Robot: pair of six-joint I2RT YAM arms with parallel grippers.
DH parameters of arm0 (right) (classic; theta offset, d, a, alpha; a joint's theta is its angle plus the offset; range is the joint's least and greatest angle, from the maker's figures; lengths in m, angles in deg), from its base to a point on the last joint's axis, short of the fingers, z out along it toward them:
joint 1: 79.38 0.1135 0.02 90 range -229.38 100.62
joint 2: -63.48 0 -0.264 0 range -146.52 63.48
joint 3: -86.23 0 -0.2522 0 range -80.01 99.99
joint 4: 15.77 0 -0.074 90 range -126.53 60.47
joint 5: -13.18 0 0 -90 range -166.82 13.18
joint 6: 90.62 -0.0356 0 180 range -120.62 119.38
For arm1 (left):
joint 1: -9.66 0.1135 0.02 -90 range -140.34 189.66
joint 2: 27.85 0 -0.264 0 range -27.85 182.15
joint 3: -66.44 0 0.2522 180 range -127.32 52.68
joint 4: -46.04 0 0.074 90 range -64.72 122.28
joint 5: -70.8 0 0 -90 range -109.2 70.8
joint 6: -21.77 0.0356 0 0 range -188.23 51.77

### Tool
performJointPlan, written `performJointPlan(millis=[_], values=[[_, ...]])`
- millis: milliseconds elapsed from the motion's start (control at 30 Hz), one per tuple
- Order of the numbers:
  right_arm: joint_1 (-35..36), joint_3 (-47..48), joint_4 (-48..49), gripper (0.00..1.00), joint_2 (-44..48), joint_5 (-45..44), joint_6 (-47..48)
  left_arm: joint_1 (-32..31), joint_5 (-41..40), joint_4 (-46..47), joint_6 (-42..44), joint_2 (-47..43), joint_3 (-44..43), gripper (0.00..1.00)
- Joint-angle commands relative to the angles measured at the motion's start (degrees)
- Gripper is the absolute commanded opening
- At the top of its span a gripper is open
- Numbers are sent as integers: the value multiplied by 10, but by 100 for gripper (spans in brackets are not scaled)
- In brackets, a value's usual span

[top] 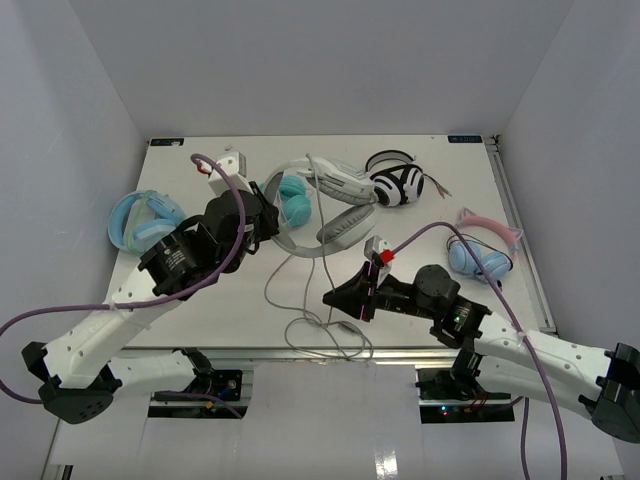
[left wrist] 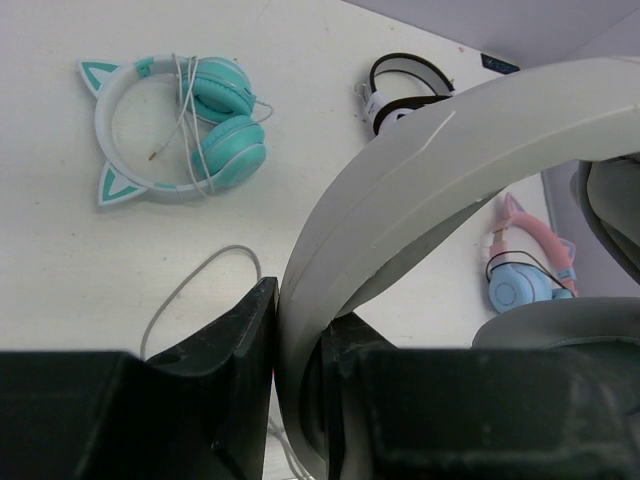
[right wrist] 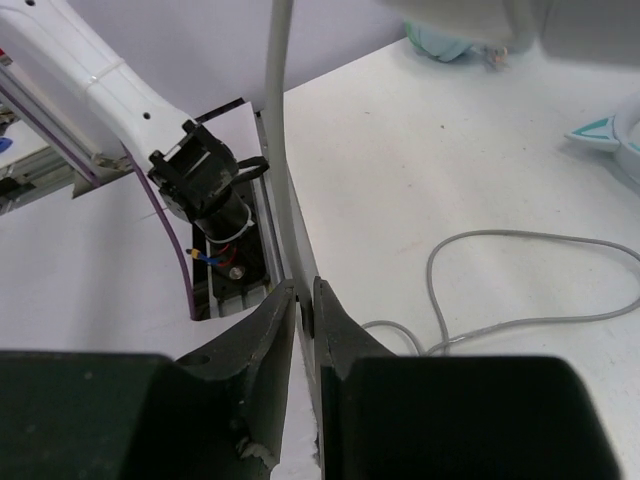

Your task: Wrap the headphones

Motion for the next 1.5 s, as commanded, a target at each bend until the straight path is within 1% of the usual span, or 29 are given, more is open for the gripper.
performJointPlan(millis=[0, 67, 167, 200, 233, 267, 433, 667, 700, 733, 833, 967, 1033, 1100, 1267, 1467], values=[[13, -48, 140, 20, -23, -60, 20, 3, 20, 71, -43, -37, 5, 0], [15, -62, 207, 21, -36, -62, 24, 3, 25, 77, -46, -42, 9, 0], [19, -89, 300, 26, -81, -51, 37, 2, 31, 82, -51, -46, 11, 0], [19, -93, 346, 27, -108, -54, 38, 3, 32, 83, -53, -45, 12, 0], [20, -91, 373, 28, -133, -55, 40, 3, 34, 85, -53, -45, 12, 0], [21, -89, 375, 29, -148, -53, 42, 3, 34, 85, -53, -44, 12, 0], [22, -65, 458, 34, -231, -34, 39, 3, 30, 84, -52, -48, 15, 0], [23, -76, 560, 35, -319, -39, 23, 3, 25, 82, -48, -59, 13, 0], [23, -77, 571, 35, -332, -34, 18, 3, 25, 82, -47, -59, 11, 0], [23, -78, 585, 31, -345, -31, 12, 3, 25, 81, -47, -59, 9, 0], [23, -91, 623, 9, -373, -40, 2, 3, 20, 78, -43, -62, 5, 0], [23, -122, 641, 8, -369, -45, -5, 3, -4, 66, -27, -63, -12, 0], [23, -150, 644, 8, -349, -52, -4, 2, -31, 56, -16, -59, -31, 0], [23, -174, 643, 8, -335, -68, -1, 3, -37, 44, -7, -51, -64, 0], [23, -194, 598, 8, -304, -86, 20, 3, -6, 36, 11, -55, -87, 0], [22, -209, 577, 8, -269, -125, 45, 3, 38, 10, 32, -62, -94, 0]])
